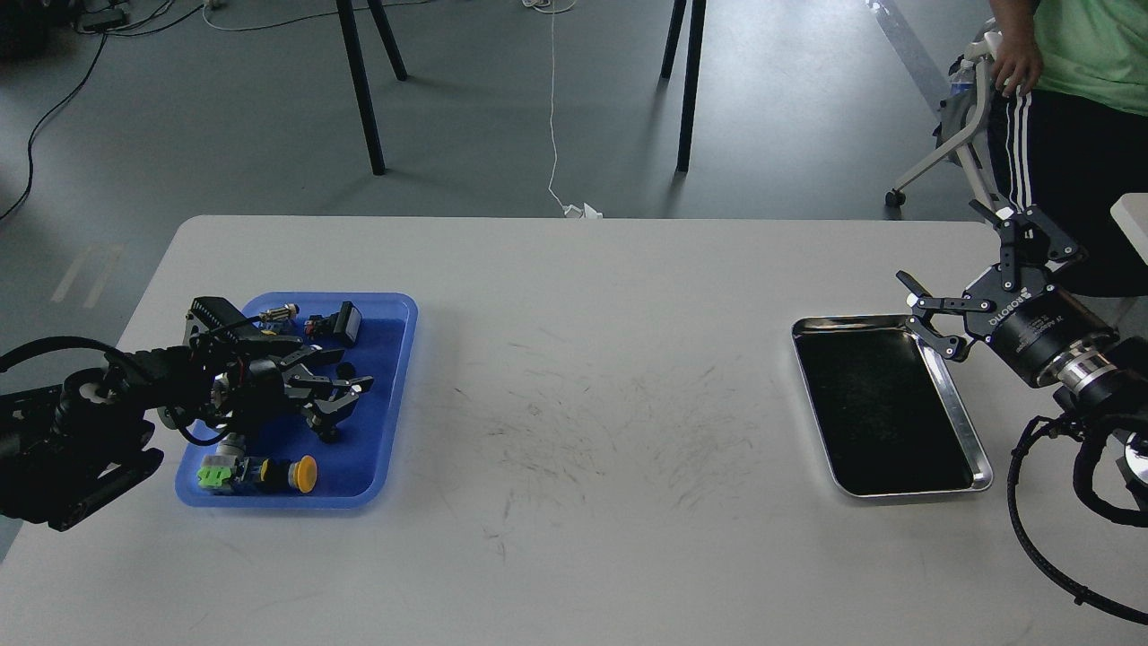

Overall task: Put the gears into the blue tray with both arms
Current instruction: 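Close the left hand fingers around the small black gear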

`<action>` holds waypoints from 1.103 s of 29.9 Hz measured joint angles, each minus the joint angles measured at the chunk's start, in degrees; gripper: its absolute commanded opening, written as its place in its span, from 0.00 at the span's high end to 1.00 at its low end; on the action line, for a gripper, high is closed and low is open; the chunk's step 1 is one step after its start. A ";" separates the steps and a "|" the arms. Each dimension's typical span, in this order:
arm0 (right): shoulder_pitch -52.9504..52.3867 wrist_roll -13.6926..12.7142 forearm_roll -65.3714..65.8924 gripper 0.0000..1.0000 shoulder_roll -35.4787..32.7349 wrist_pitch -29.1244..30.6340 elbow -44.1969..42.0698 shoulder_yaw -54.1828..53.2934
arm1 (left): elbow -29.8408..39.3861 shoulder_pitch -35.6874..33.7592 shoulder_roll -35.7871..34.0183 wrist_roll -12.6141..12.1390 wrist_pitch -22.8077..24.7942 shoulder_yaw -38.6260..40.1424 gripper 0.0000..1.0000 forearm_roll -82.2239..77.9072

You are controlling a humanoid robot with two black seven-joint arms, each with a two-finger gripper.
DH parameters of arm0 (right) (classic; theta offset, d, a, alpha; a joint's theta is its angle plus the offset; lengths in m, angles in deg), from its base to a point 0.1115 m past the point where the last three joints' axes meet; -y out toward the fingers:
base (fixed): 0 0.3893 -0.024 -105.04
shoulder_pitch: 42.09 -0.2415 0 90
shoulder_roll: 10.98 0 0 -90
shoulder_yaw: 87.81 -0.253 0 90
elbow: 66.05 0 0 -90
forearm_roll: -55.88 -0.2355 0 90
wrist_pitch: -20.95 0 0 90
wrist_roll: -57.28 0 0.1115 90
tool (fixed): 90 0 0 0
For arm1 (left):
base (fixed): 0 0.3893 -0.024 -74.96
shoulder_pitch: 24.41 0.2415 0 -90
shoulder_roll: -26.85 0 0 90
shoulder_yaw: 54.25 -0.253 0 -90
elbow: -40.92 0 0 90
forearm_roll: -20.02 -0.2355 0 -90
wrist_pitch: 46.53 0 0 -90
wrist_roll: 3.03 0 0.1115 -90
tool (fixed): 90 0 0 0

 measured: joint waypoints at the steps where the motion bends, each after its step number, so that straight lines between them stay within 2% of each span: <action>1: 0.02 0.00 0.00 0.02 0.00 0.00 0.00 0.00 | -0.18 0.00 0.00 0.00 0.00 -0.02 0.49 0.00; 7: 0.17 0.17 0.00 0.02 0.00 0.00 0.00 0.00 | -0.64 0.38 0.03 0.01 -0.04 -0.06 0.53 -0.06; 8: 0.18 0.17 0.00 0.02 0.00 0.00 0.00 0.00 | -0.68 0.45 0.03 0.01 -0.06 -0.06 0.58 -0.09; 13: 0.18 0.18 0.00 0.02 0.00 0.06 0.00 0.00 | -0.76 0.53 0.07 0.01 -0.08 -0.05 0.62 -0.16; 20: 0.18 0.18 0.00 0.02 0.00 0.14 -0.26 0.04 | -0.88 0.48 0.06 0.01 -0.48 -0.05 0.74 -0.16; 33: 0.55 0.18 0.00 0.02 0.00 0.27 -0.44 0.01 | -0.29 0.48 -0.28 -0.06 -0.70 0.00 0.84 -0.20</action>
